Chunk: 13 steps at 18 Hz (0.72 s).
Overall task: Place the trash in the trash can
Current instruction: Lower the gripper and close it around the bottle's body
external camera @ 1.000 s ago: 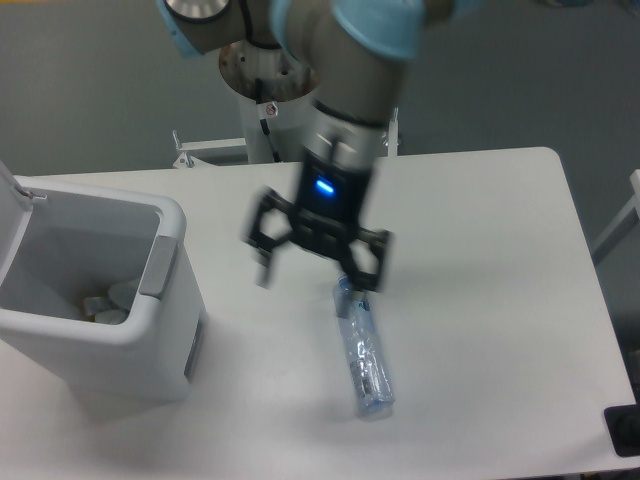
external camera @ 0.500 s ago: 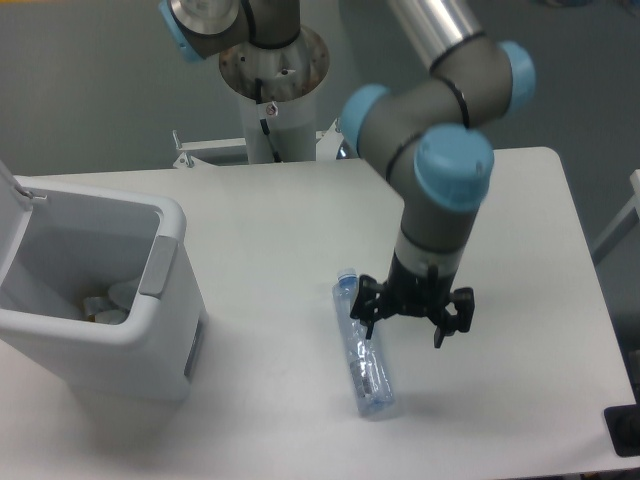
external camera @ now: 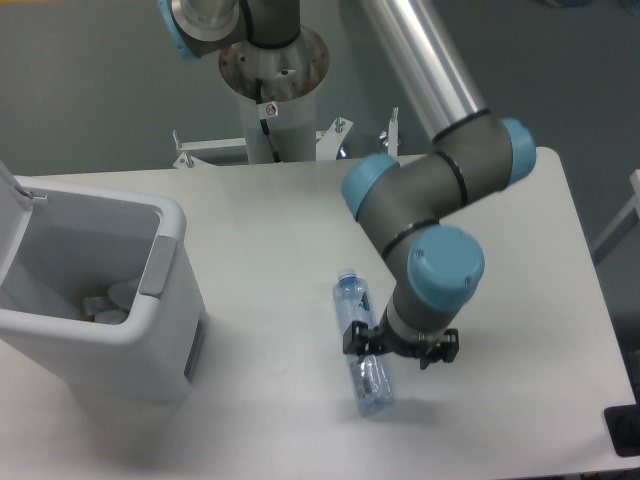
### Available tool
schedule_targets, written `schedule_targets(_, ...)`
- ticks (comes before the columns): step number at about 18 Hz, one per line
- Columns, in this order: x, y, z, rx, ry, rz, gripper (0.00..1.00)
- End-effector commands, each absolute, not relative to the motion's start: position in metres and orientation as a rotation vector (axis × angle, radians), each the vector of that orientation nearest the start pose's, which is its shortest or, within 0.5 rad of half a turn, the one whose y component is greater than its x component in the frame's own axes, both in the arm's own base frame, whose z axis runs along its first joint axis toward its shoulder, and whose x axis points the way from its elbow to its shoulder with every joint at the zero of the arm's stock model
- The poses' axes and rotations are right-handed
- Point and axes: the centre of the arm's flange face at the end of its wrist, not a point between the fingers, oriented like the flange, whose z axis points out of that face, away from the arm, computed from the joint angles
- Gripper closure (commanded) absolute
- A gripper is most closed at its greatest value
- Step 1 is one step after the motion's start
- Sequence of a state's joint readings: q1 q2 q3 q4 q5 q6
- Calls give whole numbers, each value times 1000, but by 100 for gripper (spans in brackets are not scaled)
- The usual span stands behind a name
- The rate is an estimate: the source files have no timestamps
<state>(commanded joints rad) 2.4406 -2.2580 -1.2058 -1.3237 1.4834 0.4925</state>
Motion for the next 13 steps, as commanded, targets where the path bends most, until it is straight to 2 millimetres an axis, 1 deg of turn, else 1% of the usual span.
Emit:
schedule_targets(4, -467, 590, 248, -3091, -626, -191, 0)
schedule_targets(6, -471, 596, 234, -3109, -648, -179, 0)
schedule_targets(9, -468, 604, 207, -3138, -641, -204, 0)
schedule_targets(11, -468, 604, 195, -3157, -642, -206, 0)
schedule_targets(13, -465, 605, 193, -3163, -638, -207, 0)
